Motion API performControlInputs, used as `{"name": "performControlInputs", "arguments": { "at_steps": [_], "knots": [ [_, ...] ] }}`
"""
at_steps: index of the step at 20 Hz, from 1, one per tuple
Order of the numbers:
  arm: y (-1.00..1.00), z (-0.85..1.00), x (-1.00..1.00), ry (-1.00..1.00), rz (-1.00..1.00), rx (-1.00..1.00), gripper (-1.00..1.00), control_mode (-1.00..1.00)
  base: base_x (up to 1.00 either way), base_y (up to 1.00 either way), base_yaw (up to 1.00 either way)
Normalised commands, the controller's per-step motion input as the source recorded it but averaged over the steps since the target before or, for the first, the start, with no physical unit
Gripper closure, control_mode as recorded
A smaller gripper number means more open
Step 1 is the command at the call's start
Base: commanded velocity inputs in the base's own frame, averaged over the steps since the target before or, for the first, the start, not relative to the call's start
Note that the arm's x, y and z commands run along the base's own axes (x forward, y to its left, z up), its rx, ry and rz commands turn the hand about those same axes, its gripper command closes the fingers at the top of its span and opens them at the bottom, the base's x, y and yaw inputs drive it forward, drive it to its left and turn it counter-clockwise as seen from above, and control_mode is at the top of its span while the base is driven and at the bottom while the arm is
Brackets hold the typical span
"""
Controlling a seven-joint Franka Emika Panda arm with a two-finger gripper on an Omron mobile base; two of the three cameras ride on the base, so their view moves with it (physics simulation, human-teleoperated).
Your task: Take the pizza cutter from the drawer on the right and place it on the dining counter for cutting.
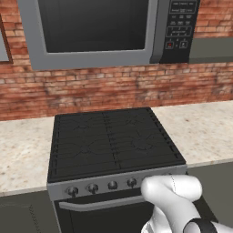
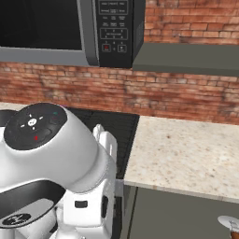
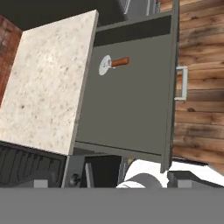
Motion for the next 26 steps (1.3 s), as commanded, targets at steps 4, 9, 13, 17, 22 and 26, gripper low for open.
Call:
{"name": "performControlInputs", "arguments": {
  "at_steps": [4, 9, 13, 17, 22, 26],
  "knots": [
    [-0.03, -0.17, 0.70, 0.04, 0.10, -0.04, -1.00, -1.00, 0.00, 0.00, 0.00],
    [-0.47, -0.16, 0.65, 0.10, 0.20, 0.00, -1.00, -1.00, 0.00, 0.00, 0.00],
    [-0.78, -0.34, 0.48, 0.09, 0.33, 0.00, -1.00, -1.00, 0.00, 0.00, 0.00],
    [-0.69, -0.50, 0.36, 0.10, 0.37, -0.04, -1.00, -1.00, 0.00, 0.00, 0.00],
    [-0.54, -0.53, 0.28, 0.13, 0.33, -0.16, -1.00, -1.00, 0.00, 0.00, 0.00],
    [-0.47, -0.51, 0.18, 0.16, 0.30, -0.24, -1.00, -1.00, 0.00, 0.00, 0.00]
  ]
}}
